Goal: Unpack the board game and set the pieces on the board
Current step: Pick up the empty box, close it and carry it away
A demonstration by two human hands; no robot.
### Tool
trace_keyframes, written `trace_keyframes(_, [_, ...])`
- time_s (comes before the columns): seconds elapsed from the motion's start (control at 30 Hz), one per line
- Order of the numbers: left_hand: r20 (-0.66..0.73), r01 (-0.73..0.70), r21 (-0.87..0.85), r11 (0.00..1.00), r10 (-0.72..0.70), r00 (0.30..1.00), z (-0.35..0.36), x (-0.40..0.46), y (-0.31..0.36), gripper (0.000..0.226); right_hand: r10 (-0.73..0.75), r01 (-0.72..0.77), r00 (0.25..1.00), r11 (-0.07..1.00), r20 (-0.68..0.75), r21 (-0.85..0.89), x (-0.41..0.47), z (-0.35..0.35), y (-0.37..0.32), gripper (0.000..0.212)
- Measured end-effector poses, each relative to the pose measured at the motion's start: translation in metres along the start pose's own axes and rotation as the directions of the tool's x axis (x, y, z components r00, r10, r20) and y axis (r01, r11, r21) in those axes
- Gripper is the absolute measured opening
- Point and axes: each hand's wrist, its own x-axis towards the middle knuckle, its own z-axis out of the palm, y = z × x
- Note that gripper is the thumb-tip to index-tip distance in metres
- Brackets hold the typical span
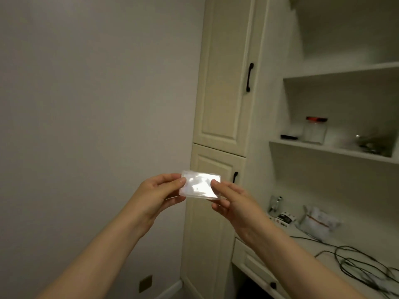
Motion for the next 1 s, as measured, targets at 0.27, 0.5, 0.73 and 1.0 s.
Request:
trace_keyframes(0.27, [0.123, 0.05, -0.021, 0.999, -0.047, 0.991, 0.094, 0.021, -0.034, 0.013, -0.019, 0.016, 0.991, 1.0, -0.129, -0.017, -0.014, -0.093, -0.023, 0.015])
trace_keyframes(0.5, [0.119, 0.107, -0.026, 0.994, -0.103, 0.987, 0.19, 0.089, -0.097, 0.014, 0.005, -0.01, 0.985, 1.0, -0.172, -0.028, 0.04, -0.212, -0.026, 0.009])
trace_keyframes(0.73, [0.049, 0.166, -0.05, 0.985, -0.163, 0.985, 0.275, 0.151, -0.158, 0.016, 0.087, -0.099, 0.984, 0.993, -0.155, -0.071, 0.107, -0.321, -0.032, 0.006])
trace_keyframes(1.0, [0.029, 0.211, 0.016, 0.977, -0.212, 0.977, 0.317, 0.201, -0.199, 0.02, 0.17, -0.183, 0.971, 0.981, -0.17, -0.062, 0.155, -0.388, -0.02, 0.011])
